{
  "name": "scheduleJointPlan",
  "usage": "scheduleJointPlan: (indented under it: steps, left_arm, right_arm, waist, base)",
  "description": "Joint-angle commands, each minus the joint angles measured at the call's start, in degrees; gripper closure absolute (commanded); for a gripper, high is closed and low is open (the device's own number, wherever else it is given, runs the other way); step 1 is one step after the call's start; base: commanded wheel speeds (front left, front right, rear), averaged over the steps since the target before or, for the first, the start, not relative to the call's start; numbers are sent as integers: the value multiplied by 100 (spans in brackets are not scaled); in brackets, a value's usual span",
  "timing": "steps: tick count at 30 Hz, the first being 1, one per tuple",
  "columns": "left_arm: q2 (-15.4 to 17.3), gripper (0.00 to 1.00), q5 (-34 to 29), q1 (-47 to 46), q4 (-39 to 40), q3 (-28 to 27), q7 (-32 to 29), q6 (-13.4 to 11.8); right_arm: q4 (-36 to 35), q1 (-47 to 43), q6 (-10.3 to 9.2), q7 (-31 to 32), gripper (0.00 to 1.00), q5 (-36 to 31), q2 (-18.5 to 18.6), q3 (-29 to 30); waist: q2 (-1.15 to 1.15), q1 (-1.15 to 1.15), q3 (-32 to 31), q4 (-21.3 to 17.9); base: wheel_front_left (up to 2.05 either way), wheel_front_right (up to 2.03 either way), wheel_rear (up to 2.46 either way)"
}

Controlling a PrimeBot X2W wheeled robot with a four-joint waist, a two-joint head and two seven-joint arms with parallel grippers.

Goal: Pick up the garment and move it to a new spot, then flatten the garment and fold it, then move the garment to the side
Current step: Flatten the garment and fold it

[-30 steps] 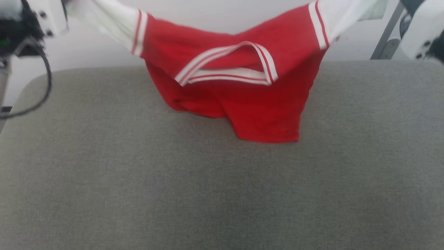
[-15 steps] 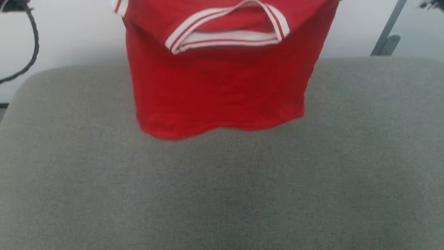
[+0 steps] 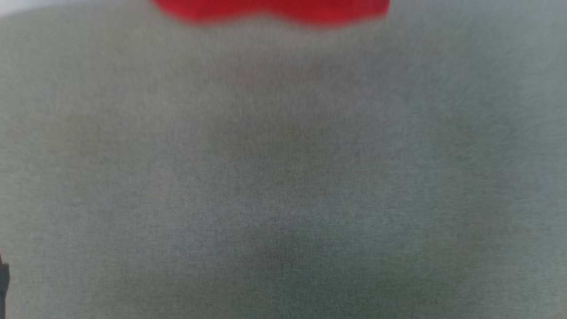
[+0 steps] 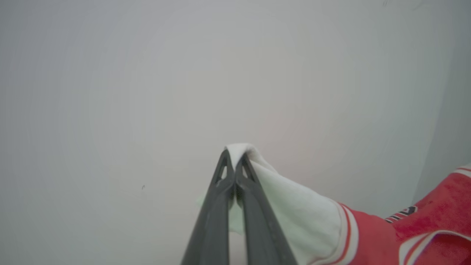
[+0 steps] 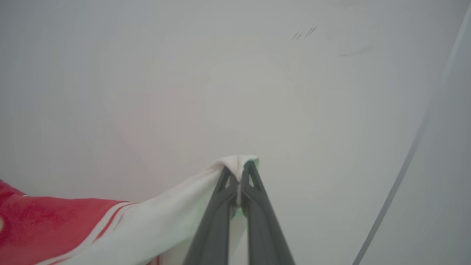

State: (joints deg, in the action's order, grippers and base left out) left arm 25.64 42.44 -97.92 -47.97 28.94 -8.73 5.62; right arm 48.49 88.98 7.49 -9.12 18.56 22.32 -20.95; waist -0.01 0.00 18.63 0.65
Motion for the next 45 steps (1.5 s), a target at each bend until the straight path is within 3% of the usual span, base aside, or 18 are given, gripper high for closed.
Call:
scheduleJointPlan:
  steps: [1, 5, 11, 17, 22, 27, 34, 36, 39, 45]
  left_arm:
    - [-34, 100, -139, -267, -93, -7, 400, 15]
    - [-155, 100, -231, -543, -406, -5, 1135, 76]
    - [-288, 100, -159, -215, -945, 205, 1348, 161]
    - [-505, 100, 239, 612, -1390, 479, 955, 186]
    - [-447, 100, 601, 1462, -1272, 836, 136, 184]
    - [-189, 100, 988, 2386, -939, 1229, -787, 185]
    - [344, 100, 1346, 3608, -165, 1435, -1625, 166]
    - [603, 100, 1486, 4140, 350, 1448, -1895, -5]
    - [923, 100, 1677, 4696, 1040, 1391, -2099, -283]
    - [1553, 100, 2003, 5988, 2806, 1262, -2233, -1093]
  right_arm:
    - [229, 250, 1, -248, 100, -224, -49, 70]
    - [661, 561, 1, -514, 100, -719, -175, 180]
    - [1244, 338, 1, -506, 100, -829, -371, -42]
    - [1607, -385, 1, -302, 100, -311, -554, -449]
    - [1359, -1216, 1, 253, 100, 456, -489, -1014]
    - [573, -2171, 1, 1036, 100, 1433, -98, -1585]
    - [-1023, -3424, 1, 2061, 100, 2599, 940, -2075]
    - [-1629, -3909, 1, 2477, 100, 2901, 1394, -2124]
    - [-2169, -4434, 1, 2796, 100, 3128, 1761, -2086]
    - [-3053, -5595, 1, 3180, 100, 3411, 2190, -1700]
  waist:
    - [1, 0, 479, 63]
    - [1, 0, 774, 130]
    - [1, 0, 842, 218]
    - [1, 0, 608, 318]
    - [1, 0, 231, 366]
    - [1, 0, -160, 374]
    - [1, 0, -569, 360]
    - [1, 0, -684, 352]
    - [1, 0, -769, 347]
    - [1, 0, -855, 348]
  base:
    - [0, 0, 0]
    - [0, 0, 0]
    - [0, 0, 0]
    - [0, 0, 0]
    - [0, 0, 0]
    - [0, 0, 0]
    - [0, 0, 0]
    - [0, 0, 0]
    - [0, 0, 0]
    - [0, 0, 0]
